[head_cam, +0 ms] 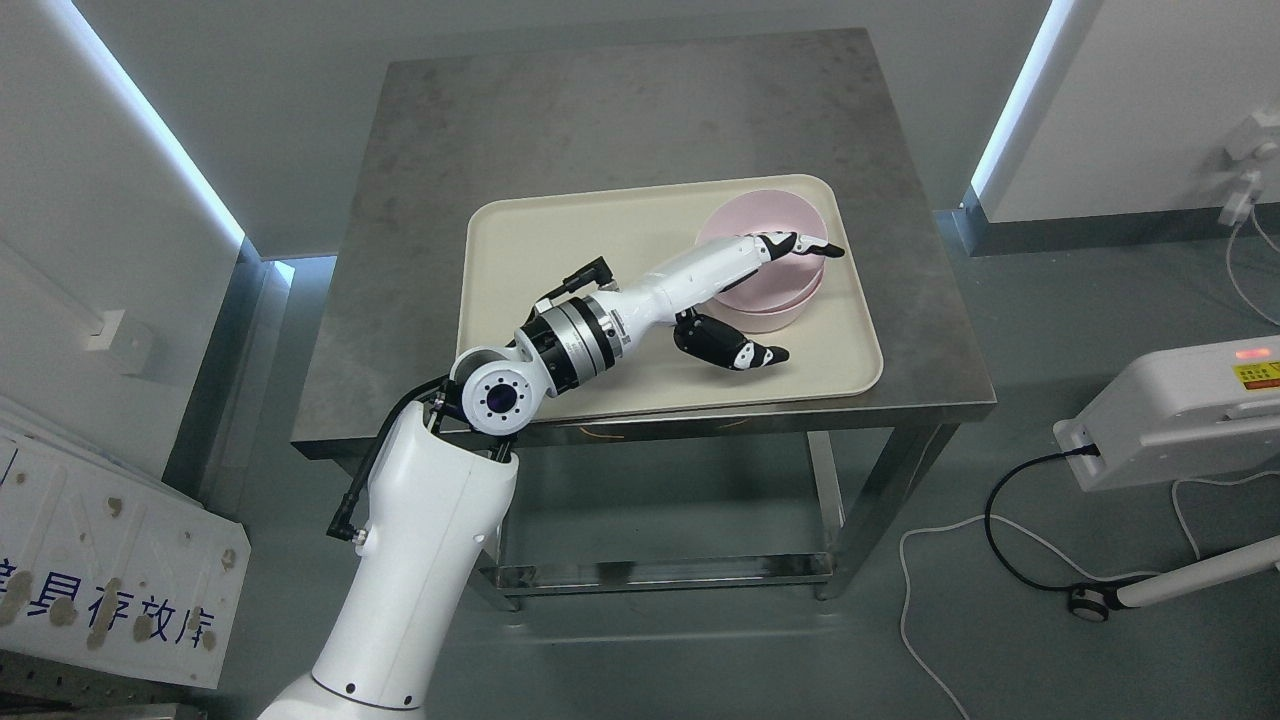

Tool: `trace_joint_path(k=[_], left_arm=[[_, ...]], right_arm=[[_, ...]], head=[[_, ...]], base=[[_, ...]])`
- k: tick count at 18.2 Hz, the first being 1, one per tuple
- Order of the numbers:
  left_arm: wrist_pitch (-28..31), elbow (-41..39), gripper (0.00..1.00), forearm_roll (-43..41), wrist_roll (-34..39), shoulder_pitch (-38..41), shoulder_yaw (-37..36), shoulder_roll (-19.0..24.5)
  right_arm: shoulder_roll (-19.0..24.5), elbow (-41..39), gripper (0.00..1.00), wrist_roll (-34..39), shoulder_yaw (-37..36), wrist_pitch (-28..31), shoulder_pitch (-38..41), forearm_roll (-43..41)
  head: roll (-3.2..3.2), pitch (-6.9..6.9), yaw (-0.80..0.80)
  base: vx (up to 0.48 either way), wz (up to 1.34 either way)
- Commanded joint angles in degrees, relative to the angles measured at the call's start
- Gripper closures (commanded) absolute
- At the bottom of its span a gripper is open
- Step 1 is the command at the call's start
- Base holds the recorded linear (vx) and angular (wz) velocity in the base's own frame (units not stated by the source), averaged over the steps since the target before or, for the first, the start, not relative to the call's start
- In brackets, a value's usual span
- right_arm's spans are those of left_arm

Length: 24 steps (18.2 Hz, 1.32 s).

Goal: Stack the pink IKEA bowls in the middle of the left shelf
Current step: 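Release the bowl and move the left hand to the stacked bowls' rim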

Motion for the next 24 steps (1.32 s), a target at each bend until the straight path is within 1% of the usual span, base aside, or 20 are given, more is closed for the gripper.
trace_joint_path(k=[1,4,5,7,12,15,18,20,21,22,24], left_arm=[[0.37,-2.01,0.32,-9.15,-0.09,-1.52,0.64,0.98],[0.29,-2.01,0.44,-9.32,-1.13,-1.96,0.29,0.98],[0.29,-1.93,0.45,-9.85,-1.49,-2.83,0.11,0.98],[-0.06,-0.44,0.45,-12.04,-1.49,-3.72,0.2,0.98],[-0.15,0.01,0.45,-12.31,-1.67,-3.02,0.02,0.98],[-0.15,0.62,0.45,-14.24,-1.67,-3.02,0.02,0.98],[-0.42,0.62,0.49,-14.42,-1.67,-2.93,0.02,0.98],[-0.42,0.62,0.55,-14.34,-1.67,-2.93,-0.33,0.98],[-0.51,0.62,0.6,-14.25,-1.75,-2.93,-0.5,0.98],[-0.59,0.62,0.68,-13.9,-1.76,-2.84,-0.42,0.98],[-3.21,0.71,0.85,-13.81,-1.84,-2.84,0.37,0.98]], right_arm=[[-1.0,-1.0,0.0,-0.02,-0.26,0.04,0.0,-0.09],[-1.0,-1.0,0.0,-0.02,-0.26,0.04,0.0,-0.09],[-1.0,-1.0,0.0,-0.02,-0.26,0.04,0.0,-0.09],[-1.0,-1.0,0.0,-0.02,-0.26,0.04,0.0,-0.09],[-1.0,-1.0,0.0,-0.02,-0.26,0.04,0.0,-0.09],[-1.0,-1.0,0.0,-0.02,-0.26,0.04,0.0,-0.09],[-1.0,-1.0,0.0,-0.02,-0.26,0.04,0.0,-0.09],[-1.0,-1.0,0.0,-0.02,-0.26,0.04,0.0,-0.09],[-1.0,-1.0,0.0,-0.02,-0.26,0.04,0.0,-0.09],[-1.0,-1.0,0.0,-0.02,-0.26,0.04,0.0,-0.09],[-1.0,-1.0,0.0,-0.02,-0.26,0.04,0.0,-0.09]], head=[[0.0,0.0,0.0],[0.0,0.0,0.0],[0.0,0.0,0.0],[0.0,0.0,0.0],[0.0,0.0,0.0],[0.0,0.0,0.0],[0.0,0.0,0.0],[0.0,0.0,0.0],[0.0,0.0,0.0],[0.0,0.0,0.0],[0.0,0.0,0.0]], base=[[0.0,0.0],[0.0,0.0],[0.0,0.0],[0.0,0.0],[0.0,0.0],[0.0,0.0],[0.0,0.0],[0.0,0.0],[0.0,0.0],[0.0,0.0],[0.0,0.0]])
